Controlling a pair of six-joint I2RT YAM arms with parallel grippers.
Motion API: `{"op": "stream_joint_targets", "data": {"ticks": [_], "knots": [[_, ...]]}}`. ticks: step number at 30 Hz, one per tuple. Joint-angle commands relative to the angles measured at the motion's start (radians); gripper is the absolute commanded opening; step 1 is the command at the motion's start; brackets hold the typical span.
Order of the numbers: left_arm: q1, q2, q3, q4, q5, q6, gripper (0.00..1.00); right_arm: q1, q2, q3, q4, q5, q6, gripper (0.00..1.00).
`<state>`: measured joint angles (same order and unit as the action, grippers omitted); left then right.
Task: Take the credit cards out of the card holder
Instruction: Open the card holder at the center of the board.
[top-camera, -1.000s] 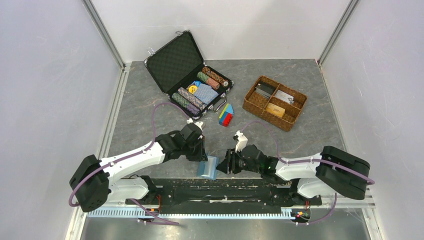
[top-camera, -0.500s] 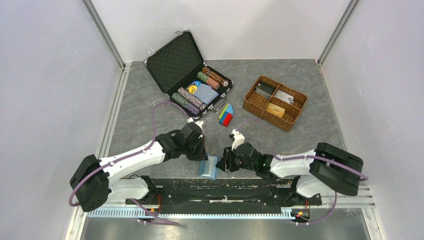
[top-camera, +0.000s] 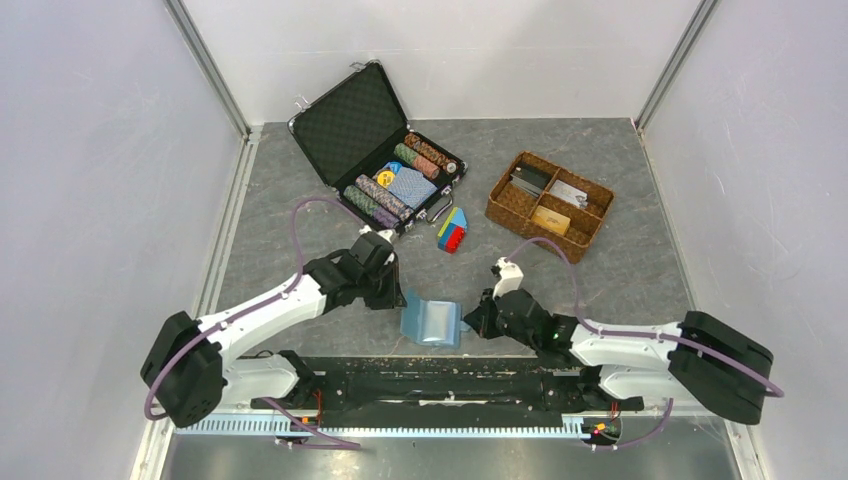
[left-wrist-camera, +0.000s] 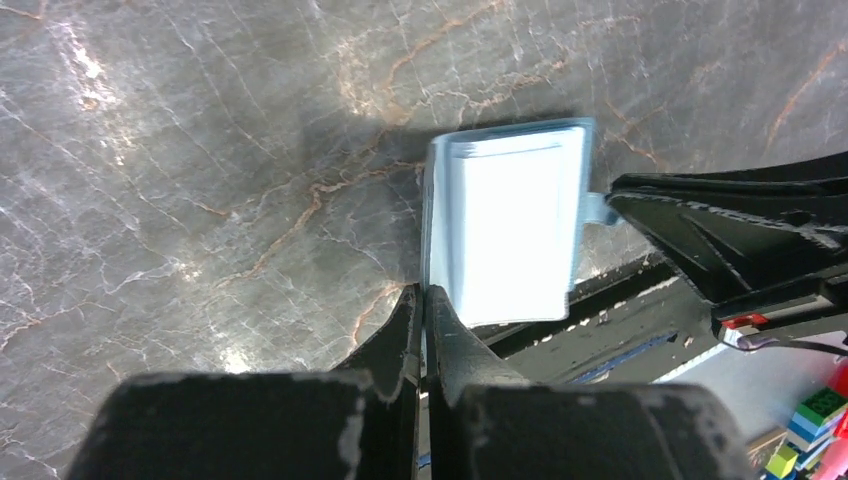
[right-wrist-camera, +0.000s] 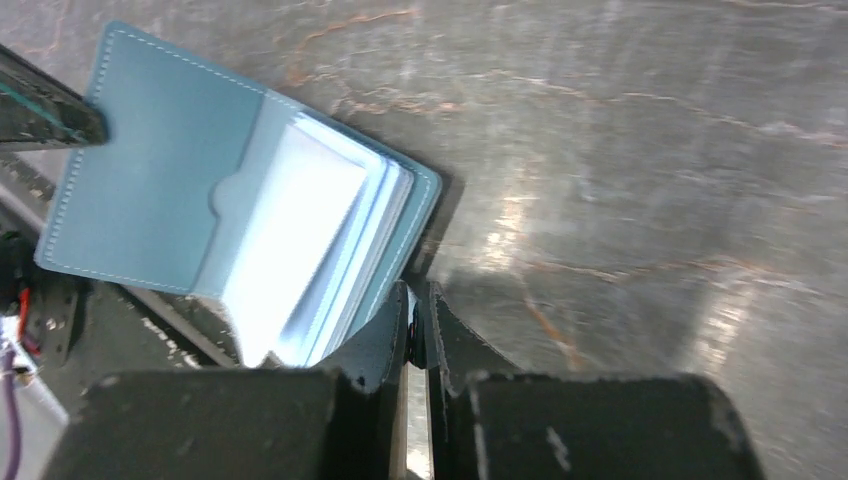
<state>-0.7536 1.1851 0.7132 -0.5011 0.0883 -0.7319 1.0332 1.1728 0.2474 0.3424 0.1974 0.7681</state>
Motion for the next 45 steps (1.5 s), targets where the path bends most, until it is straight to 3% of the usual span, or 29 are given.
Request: {"op": "stream_joint_targets", "data": {"ticks": [1, 6, 11, 15, 18, 23, 36, 45], "knots": [[0.032, 0.058, 0.01, -0.006, 0.0, 0.038, 0.06, -0.04, -0.076, -0.042, -0.04, 0.068, -0.059, 0.03], [0.034, 0.166, -0.022, 0.052, 0.038, 0.021, 0.11, -0.077, -0.112, -0.05, -0.058, 0.058, -0.113, 0.05], [0.034, 0.183, -0.009, 0.039, 0.014, 0.024, 0.26, -0.091, -0.14, -0.044, -0.076, 0.063, -0.16, 0.07], [0.034, 0.159, 0.016, 0.024, 0.025, 0.034, 0.44, -0.092, -0.152, -0.037, -0.082, 0.051, -0.17, 0.09], [0.034, 0.125, 0.04, 0.007, 0.045, 0.039, 0.5, -0.093, -0.162, -0.031, -0.084, 0.042, -0.171, 0.11], [0.034, 0.067, 0.077, -0.002, 0.122, 0.048, 0.51, -0.092, -0.171, -0.014, -0.102, 0.043, -0.171, 0.13], [0.028, -0.034, 0.088, 0.205, 0.405, -0.049, 0.48, -0.093, -0.18, 0.025, -0.133, 0.009, -0.159, 0.1], [0.001, 0.07, 0.075, 0.415, 0.55, -0.141, 0.46, -0.091, -0.181, 0.063, -0.103, -0.058, -0.131, 0.08]]}}
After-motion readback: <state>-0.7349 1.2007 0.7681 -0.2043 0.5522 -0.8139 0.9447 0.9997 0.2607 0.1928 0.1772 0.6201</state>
